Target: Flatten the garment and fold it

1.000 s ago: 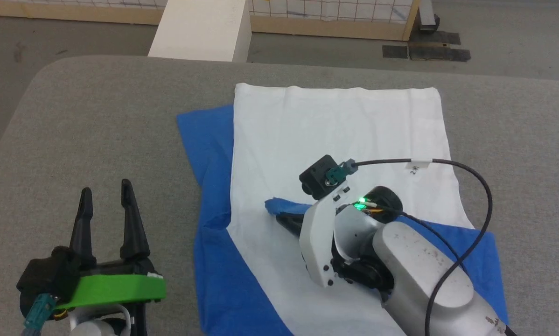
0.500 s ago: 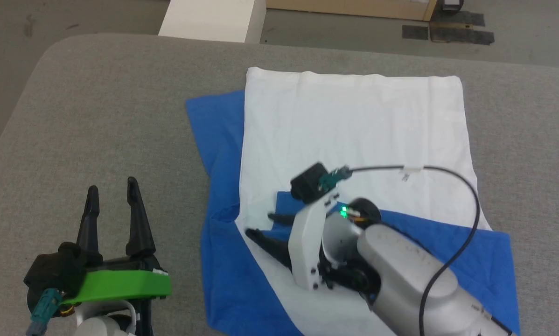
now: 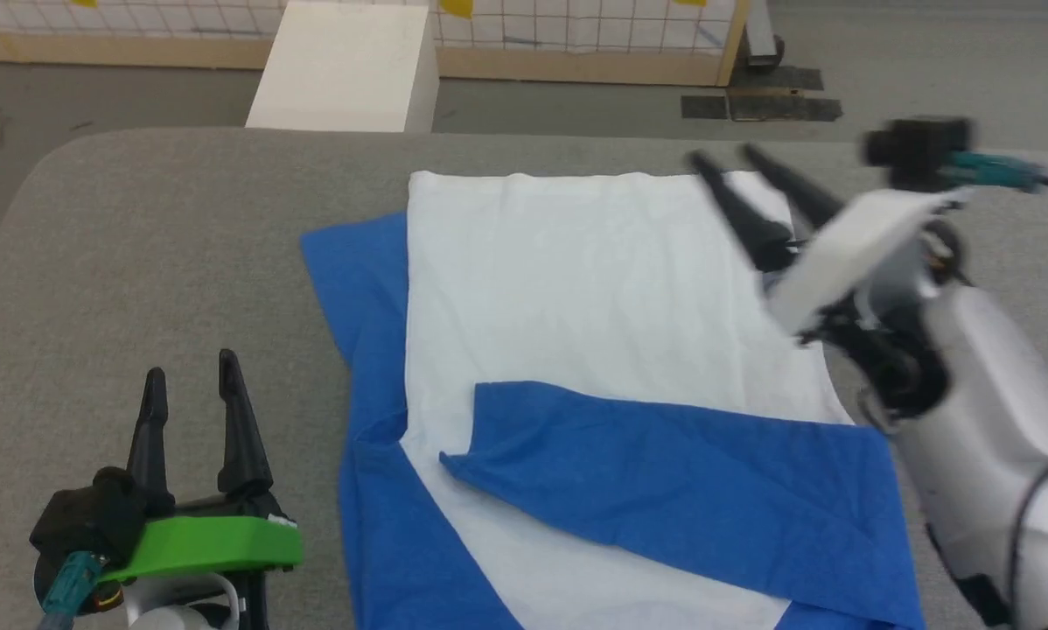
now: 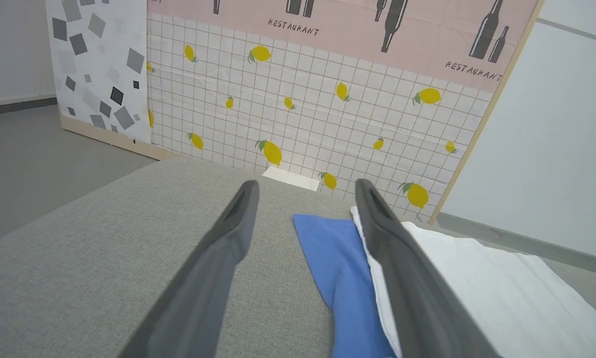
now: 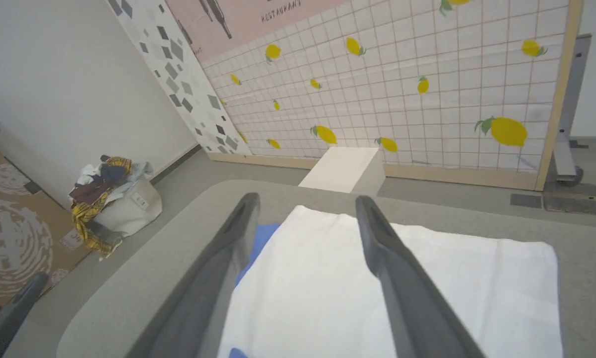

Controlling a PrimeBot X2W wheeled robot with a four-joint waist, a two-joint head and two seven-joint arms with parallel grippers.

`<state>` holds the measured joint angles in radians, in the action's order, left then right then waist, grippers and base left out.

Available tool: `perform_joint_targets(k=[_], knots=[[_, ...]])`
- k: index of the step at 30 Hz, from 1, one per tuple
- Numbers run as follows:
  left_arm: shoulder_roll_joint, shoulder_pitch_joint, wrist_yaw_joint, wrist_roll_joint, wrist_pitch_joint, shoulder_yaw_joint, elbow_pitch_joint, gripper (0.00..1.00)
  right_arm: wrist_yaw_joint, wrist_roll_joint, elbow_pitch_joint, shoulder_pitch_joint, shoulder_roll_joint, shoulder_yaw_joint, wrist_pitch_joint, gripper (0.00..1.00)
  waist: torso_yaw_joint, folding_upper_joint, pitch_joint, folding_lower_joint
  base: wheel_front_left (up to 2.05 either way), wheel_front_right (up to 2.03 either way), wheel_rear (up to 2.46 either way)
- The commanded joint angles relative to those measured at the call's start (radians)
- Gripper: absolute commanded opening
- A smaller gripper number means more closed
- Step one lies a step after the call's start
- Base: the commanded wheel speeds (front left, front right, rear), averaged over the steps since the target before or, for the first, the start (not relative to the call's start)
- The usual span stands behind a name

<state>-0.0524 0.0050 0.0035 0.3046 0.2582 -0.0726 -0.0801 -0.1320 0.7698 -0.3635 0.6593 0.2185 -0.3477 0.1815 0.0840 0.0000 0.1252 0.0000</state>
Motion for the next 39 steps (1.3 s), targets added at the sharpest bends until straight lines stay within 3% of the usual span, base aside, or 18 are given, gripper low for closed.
perform_joint_targets(k=[1,6,12,22,27,30,35,36,39], knots=[[0.001,0.015,-0.003,0.001,0.004,-0.005,0.004,1.0,0.001,-0.018,0.008,-0.045,0.015,0.053,-0.014,1.0,-0.026,0.0,-0.024,0.0,0.0,0.0,0.0],[0.001,0.029,-0.007,0.005,0.004,-0.008,0.017,1.0,0.001,-0.069,0.047,-0.169,0.046,0.284,-0.017,1.0,-0.049,0.0,-0.036,0.0,0.0,0.0,0.0],[0.001,0.023,-0.008,0.018,0.003,0.003,0.037,1.0,0.001,-0.165,0.125,-0.313,0.032,0.52,0.018,1.0,-0.058,0.0,-0.029,0.0,0.0,0.0,0.0],[-0.052,-0.148,-0.019,0.037,-0.121,0.016,0.133,1.0,0.001,-0.311,0.316,-0.427,-0.042,0.695,0.091,1.0,-0.056,0.0,0.062,0.0,0.0,0.0,0.0],[-0.125,-0.374,-0.025,0.057,-0.295,0.015,0.232,1.0,0.001,-0.315,0.391,-0.411,-0.056,0.726,0.129,1.0,-0.06,0.0,0.154,0.0,0.0,0.0,0.0],[-0.174,-0.527,-0.015,0.087,-0.461,0.006,0.302,1.0,0.001,-0.312,0.432,-0.387,-0.057,0.737,0.146,1.0,-0.075,0.0,0.226,0.0,0.0,0.0,0.0],[-0.239,-0.713,0.047,0.12,-0.763,-0.004,0.393,1.0,0.001,-0.303,0.466,-0.354,-0.058,0.733,0.16,1.0,-0.113,0.0,0.321,0.0,0.0,0.0,0.0],[-0.266,-0.774,0.079,0.114,-0.897,0.011,0.411,1.0,0.001,-0.296,0.473,-0.342,-0.058,0.733,0.159,1.0,-0.128,0.0,0.36,0.0,0.0,0.0,0.0],[-0.284,-0.807,0.106,0.1,-1.009,0.034,0.419,1.0,0.001,-0.29,0.474,-0.33,-0.058,0.735,0.155,1.0,-0.138,0.0,0.391,0.0,0.0,0.0,0.0]])
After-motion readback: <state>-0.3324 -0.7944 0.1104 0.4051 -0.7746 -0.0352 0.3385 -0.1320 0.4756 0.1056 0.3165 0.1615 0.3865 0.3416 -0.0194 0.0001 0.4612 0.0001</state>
